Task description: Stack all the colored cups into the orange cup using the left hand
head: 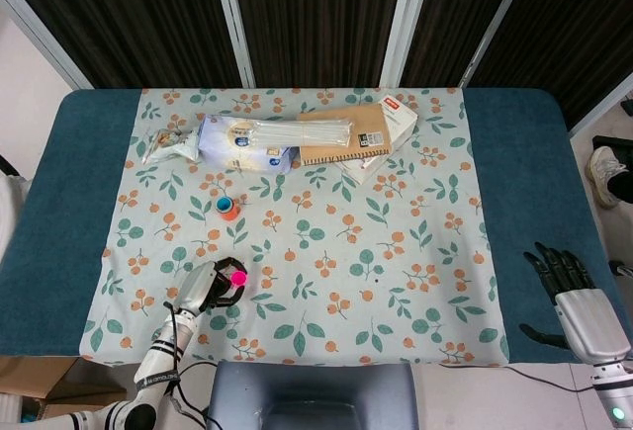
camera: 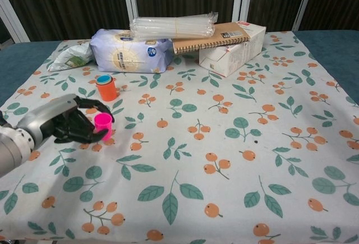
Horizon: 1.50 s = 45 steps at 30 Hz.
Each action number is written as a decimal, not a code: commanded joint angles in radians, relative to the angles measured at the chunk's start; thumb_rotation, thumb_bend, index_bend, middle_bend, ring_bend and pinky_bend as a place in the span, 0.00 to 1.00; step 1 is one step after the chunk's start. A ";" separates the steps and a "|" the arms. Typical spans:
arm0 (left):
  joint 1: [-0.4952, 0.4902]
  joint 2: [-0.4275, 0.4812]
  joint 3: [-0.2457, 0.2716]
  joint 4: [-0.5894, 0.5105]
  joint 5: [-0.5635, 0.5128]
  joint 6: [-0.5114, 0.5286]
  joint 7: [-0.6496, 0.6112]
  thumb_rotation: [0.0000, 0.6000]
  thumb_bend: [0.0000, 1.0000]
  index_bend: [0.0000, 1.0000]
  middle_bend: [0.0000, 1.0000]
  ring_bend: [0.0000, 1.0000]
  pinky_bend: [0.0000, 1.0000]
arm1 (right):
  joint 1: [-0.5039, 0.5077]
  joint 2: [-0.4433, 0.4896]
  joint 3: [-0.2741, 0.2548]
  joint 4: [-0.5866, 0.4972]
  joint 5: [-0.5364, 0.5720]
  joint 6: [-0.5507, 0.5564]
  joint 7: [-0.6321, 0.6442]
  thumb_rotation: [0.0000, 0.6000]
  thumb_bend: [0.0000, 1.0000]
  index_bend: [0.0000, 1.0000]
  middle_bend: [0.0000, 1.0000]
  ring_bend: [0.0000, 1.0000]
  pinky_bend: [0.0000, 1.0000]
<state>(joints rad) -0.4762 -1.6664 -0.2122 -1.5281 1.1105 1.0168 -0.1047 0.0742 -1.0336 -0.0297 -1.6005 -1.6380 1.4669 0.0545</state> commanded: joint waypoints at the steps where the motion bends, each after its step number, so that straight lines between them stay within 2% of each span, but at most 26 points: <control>1: -0.039 0.004 -0.091 0.016 -0.002 0.029 -0.015 1.00 0.52 0.64 1.00 1.00 1.00 | 0.000 0.000 0.001 -0.001 0.002 -0.002 -0.001 1.00 0.13 0.00 0.00 0.00 0.00; 4: -0.091 -0.027 -0.182 0.082 -0.060 0.013 -0.041 1.00 0.55 0.63 1.00 1.00 1.00 | 0.001 -0.003 0.003 -0.002 0.007 -0.003 -0.008 1.00 0.13 0.00 0.00 0.00 0.00; 7: -0.155 -0.072 -0.245 0.190 -0.109 -0.010 -0.038 1.00 0.58 0.63 1.00 1.00 1.00 | 0.004 -0.006 0.006 -0.003 0.016 -0.013 -0.015 1.00 0.13 0.00 0.00 0.00 0.00; 11: -0.216 -0.115 -0.286 0.309 -0.143 -0.052 -0.060 1.00 0.60 0.63 1.00 1.00 1.00 | 0.012 -0.008 0.013 -0.003 0.035 -0.031 -0.025 1.00 0.13 0.00 0.00 0.00 0.00; 20: -0.267 -0.153 -0.288 0.472 -0.152 -0.102 -0.104 1.00 0.58 0.64 1.00 1.00 1.00 | 0.014 -0.010 0.021 -0.006 0.058 -0.040 -0.037 1.00 0.13 0.00 0.00 0.00 0.00; 35: -0.262 -0.166 -0.246 0.536 -0.152 -0.155 -0.155 1.00 0.53 0.62 1.00 1.00 1.00 | 0.010 -0.011 0.022 -0.001 0.054 -0.029 -0.028 1.00 0.13 0.00 0.00 0.00 0.00; 36: -0.262 -0.168 -0.245 0.538 -0.154 -0.157 -0.154 1.00 0.51 0.59 1.00 1.00 1.00 | 0.011 -0.011 0.022 -0.002 0.055 -0.030 -0.027 1.00 0.13 0.00 0.00 0.00 0.00; 37: -0.264 -0.168 -0.242 0.538 -0.159 -0.167 -0.150 1.00 0.49 0.51 1.00 1.00 1.00 | 0.011 -0.010 0.023 -0.002 0.056 -0.030 -0.023 1.00 0.13 0.00 0.00 0.00 0.00; 38: -0.267 -0.166 -0.239 0.537 -0.165 -0.182 -0.144 1.00 0.47 0.40 1.00 1.00 1.00 | 0.012 -0.011 0.024 -0.002 0.058 -0.031 -0.021 1.00 0.13 0.00 0.00 0.00 0.00; 40: -0.275 -0.158 -0.235 0.528 -0.178 -0.206 -0.124 1.00 0.42 0.08 1.00 1.00 1.00 | 0.015 -0.012 0.026 -0.001 0.063 -0.037 -0.023 1.00 0.13 0.00 0.00 0.00 0.00; 42: -0.276 -0.154 -0.233 0.517 -0.176 -0.195 -0.110 1.00 0.41 0.00 1.00 1.00 1.00 | 0.015 -0.011 0.023 -0.001 0.058 -0.039 -0.023 1.00 0.13 0.00 0.00 0.00 0.00; 45: -0.266 -0.142 -0.231 0.492 -0.157 -0.152 -0.104 1.00 0.40 0.00 1.00 1.00 1.00 | 0.012 -0.009 0.020 0.001 0.046 -0.026 -0.013 1.00 0.13 0.00 0.00 0.00 0.00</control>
<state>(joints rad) -0.7468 -1.8192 -0.4463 -1.0159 0.9432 0.8350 -0.2167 0.0872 -1.0436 -0.0086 -1.6001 -1.5904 1.4379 0.0382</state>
